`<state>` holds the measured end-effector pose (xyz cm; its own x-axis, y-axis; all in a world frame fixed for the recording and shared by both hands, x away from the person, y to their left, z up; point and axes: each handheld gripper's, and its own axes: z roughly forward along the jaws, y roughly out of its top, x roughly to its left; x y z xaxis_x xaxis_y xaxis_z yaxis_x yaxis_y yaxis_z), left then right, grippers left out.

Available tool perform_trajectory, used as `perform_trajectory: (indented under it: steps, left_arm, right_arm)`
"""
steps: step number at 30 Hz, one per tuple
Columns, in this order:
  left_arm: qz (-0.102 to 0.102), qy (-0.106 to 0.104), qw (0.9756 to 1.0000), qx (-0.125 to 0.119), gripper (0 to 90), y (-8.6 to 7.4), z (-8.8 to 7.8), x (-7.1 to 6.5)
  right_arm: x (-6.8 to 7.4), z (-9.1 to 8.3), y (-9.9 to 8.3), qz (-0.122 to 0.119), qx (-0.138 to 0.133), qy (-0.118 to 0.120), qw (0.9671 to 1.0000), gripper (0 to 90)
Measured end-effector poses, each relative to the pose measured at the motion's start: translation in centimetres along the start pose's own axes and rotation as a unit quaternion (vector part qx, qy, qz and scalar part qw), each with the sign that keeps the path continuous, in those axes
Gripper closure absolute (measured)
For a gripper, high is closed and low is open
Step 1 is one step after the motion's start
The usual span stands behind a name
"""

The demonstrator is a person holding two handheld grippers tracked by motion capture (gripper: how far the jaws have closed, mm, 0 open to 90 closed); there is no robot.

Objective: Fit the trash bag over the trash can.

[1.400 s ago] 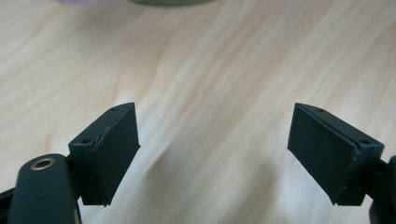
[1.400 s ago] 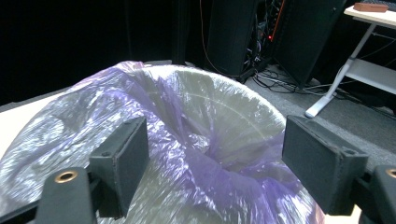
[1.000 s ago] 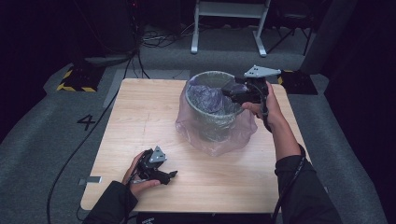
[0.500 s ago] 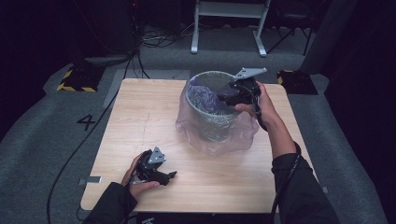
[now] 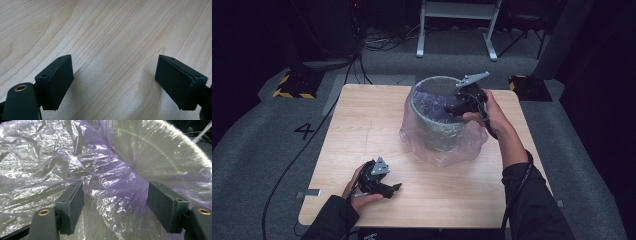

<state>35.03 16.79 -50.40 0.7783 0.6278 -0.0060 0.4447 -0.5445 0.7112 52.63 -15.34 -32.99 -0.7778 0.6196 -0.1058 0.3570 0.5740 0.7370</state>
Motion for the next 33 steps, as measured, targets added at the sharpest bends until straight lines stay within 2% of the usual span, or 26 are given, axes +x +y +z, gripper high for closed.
perform_trajectory:
  steps: [10,13,15,18,21,24,28,30,33]
  left_arm:
    - [0.0,0.0,1.0,-0.001,14.7,0.0,0.0,0.0]
    - [-0.001,-0.001,1.0,-0.001,14.8,0.0,0.0,0.0]
    - [-0.001,-0.001,1.0,0.0,14.8,0.0,0.0,0.0]
    - [-0.001,-0.001,1.0,0.0,14.8,0.0,0.0,0.0]
    - [-0.001,0.0,1.0,0.001,14.8,0.0,0.0,0.0]
    - [-0.001,-0.001,1.0,0.0,14.8,0.0,0.0,0.0]
    - [-0.001,-0.001,1.0,0.001,14.8,0.0,0.0,0.0]
    - [-0.001,-0.003,1.0,-0.001,14.8,0.0,0.0,-0.1]
    - [-0.001,-0.004,1.0,-0.001,14.8,0.0,0.0,-0.1]
  right_arm:
    - [0.2,1.2,0.6,-0.007,0.053,0.017,0.9984,26.0]
    - [0.2,1.4,0.8,-0.01,0.071,0.028,0.997,31.2]
    - [0.4,1.6,0.9,-0.025,0.081,0.033,0.9959,31.8]
    - [0.4,1.9,0.9,-0.029,0.093,0.035,0.9946,32.1]
    - [0.2,2.1,0.9,-0.014,0.101,0.037,0.994,32.9]
    - [0.2,2.2,1.0,-0.017,0.117,0.049,0.9918,33.0]
    - [0.4,2.6,1.3,-0.017,0.145,0.05,0.988,30.5]
    - [0.4,2.7,1.3,-0.009,0.153,0.049,0.987,29.5]
    - [0.3,2.8,1.3,-0.009,0.161,0.046,0.9858,28.8]
